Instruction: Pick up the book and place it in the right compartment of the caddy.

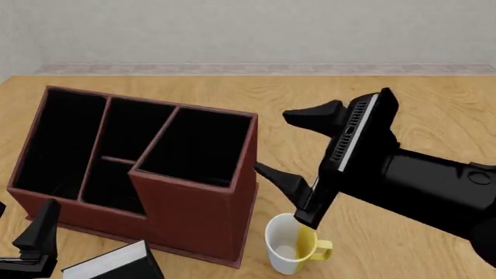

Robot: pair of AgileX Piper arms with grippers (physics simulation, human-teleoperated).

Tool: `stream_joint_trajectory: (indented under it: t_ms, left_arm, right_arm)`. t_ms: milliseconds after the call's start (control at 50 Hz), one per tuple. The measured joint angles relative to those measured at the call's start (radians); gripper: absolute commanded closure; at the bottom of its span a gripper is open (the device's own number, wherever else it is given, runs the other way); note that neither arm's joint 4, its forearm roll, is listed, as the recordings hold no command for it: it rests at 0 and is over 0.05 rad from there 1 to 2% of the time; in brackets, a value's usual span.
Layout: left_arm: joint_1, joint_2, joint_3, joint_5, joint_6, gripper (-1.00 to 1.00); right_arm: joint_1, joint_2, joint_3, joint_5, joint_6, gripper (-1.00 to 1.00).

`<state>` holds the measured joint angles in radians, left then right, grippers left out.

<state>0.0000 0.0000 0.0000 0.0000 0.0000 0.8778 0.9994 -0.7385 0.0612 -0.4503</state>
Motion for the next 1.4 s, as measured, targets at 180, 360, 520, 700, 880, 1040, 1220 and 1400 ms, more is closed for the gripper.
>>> stream_joint_trajectory:
  t_ms: [180, 360, 520, 700, 880, 1040, 1220, 1400]
  left_arm:
    - [0.0, 0.0, 0.0, 0.0, 0.0, -1.0]
    - [0.0, 0.0, 0.0, 0.0, 0.0, -1.0]
    - [0.0, 0.0, 0.0, 0.0, 0.0, -1.0]
    - [0.0, 0.0, 0.0, 0.0, 0.0, -1.0]
    - [0.0, 0.0, 0.0, 0.0, 0.0, -1.0]
    - [0.0, 0.0, 0.0, 0.0, 0.0, -1.0]
    - [0.0, 0.0, 0.0, 0.0, 0.0, -1.0]
    - [0.0, 0.0, 0.0, 0.0, 0.0, -1.0]
  right_arm:
    - [0.048, 0.079, -0.038, -0.005, -0.029, -1.0]
    - [0.089, 0.152, -0.079, -0.006, -0.052, -1.0]
    - [0.12, 0.211, -0.124, 0.004, -0.072, -1.0]
    - [0.15, 0.265, -0.179, 0.023, -0.096, -1.0]
    - [0.181, 0.32, -0.233, 0.042, -0.116, -1.0]
    - [0.214, 0.366, -0.27, 0.055, -0.139, -1.0]
    - [0.264, 0.404, -0.312, 0.07, -0.155, -1.0]
    - [0.313, 0.437, -0.339, 0.082, -0.174, -1.0]
